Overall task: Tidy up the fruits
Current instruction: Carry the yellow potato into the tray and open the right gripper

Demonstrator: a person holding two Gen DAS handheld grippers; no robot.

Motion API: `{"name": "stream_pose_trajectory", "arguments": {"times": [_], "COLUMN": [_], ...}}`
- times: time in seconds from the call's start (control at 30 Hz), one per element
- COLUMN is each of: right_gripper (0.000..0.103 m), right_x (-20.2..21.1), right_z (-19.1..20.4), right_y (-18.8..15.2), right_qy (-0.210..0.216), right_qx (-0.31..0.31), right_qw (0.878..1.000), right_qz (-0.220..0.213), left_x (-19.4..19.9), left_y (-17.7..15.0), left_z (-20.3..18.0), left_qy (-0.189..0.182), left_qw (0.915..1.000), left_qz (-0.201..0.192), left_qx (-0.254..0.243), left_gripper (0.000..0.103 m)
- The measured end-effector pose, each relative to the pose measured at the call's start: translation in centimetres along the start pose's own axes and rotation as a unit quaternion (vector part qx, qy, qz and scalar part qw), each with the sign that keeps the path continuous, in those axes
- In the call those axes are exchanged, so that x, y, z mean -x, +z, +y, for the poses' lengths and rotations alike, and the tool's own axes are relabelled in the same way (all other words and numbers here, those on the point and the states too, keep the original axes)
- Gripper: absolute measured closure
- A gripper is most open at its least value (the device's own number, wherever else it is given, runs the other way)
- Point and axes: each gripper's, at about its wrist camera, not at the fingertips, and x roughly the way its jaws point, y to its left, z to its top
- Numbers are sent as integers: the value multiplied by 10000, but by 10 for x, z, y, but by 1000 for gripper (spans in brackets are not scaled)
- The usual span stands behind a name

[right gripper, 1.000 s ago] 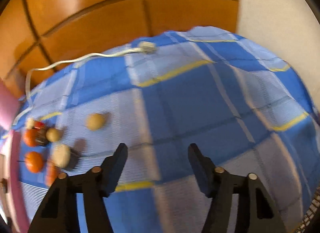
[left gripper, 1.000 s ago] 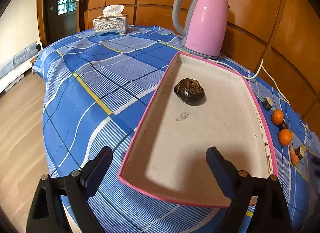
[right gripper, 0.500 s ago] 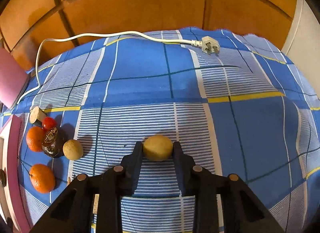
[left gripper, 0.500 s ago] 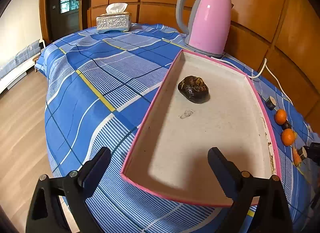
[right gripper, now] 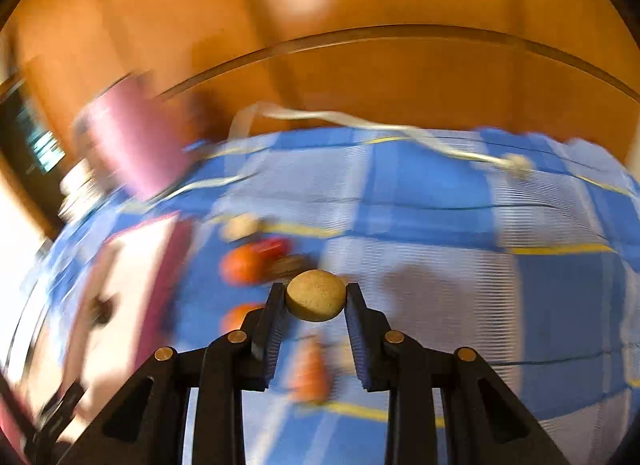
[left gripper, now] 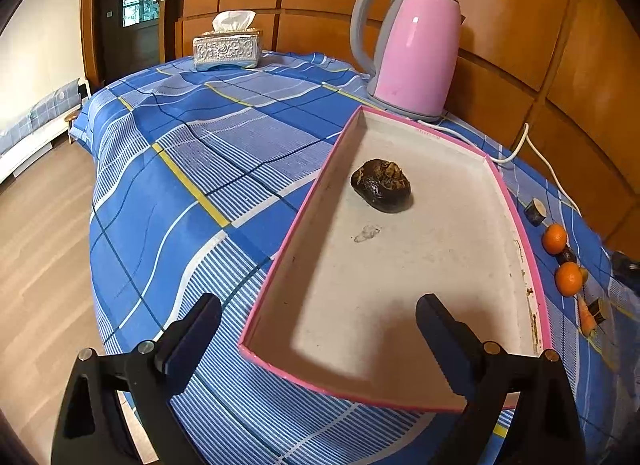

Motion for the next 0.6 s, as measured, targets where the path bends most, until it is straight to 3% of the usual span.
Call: {"name": "stream_pose_trajectory", "arguments": {"times": [0.23, 0.37, 0.6], "right_gripper": [73, 73, 67], "right_x": [-30, -40, -42], "right_z": [105, 143, 167], "right_y": [-28, -36, -37], "right_qy": [966, 1166, 1239], "right_qx": [1180, 1523, 1549], "right_qw": [9865, 9787, 9774], "right_qz": [600, 737, 733], "left_x": [4, 5, 6], "left_y": [0, 0, 0], "left_z": [3, 3, 1], "left_qy": [-7, -24, -30], "left_qw": [10000, 10000, 9999], "left_qz": [-54, -74, -96], "left_qx": [26, 23, 21], "left_gripper": [5, 5, 5]}}
